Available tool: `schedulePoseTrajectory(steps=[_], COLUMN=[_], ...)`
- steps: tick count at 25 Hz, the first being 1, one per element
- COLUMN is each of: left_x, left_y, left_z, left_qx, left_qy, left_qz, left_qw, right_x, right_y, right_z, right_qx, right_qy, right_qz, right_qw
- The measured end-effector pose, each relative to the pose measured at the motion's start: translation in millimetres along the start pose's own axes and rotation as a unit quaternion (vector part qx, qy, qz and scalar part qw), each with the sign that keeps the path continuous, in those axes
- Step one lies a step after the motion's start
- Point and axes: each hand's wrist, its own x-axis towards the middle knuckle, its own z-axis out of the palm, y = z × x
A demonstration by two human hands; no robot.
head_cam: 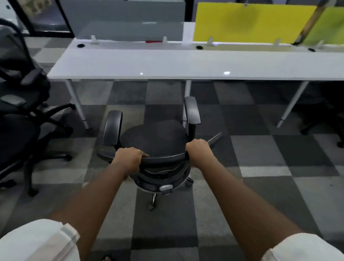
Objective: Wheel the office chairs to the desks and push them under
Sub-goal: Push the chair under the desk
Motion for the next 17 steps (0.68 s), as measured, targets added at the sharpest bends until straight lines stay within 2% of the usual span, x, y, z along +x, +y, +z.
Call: schedulePoseTrajectory(steps=[9, 12, 17], left_x=[109.4, 154.3, 229.0], left_y=[86.2, 117.8, 192.2], left_z=[-59.3, -82.7, -115.8], left_qx=[0.051, 0.037, 0.027], left_qy=[0.026, 0.038, 0.064], left_qz=[0.089, 0.125, 0.189], left_qw=[0.994, 0.991, 0.979], right_x=[1.0, 13.1, 26.8], right_y=[118.1, 154.7, 236.7], right_z=[27.0, 29.5, 47.6], right_qx=[0.03, 0.03, 0.103], right_qy=[-0.009, -0.011, 0.007], right_qz=[0.102, 0.131, 0.184], right_qw=[0.994, 0.991, 0.978])
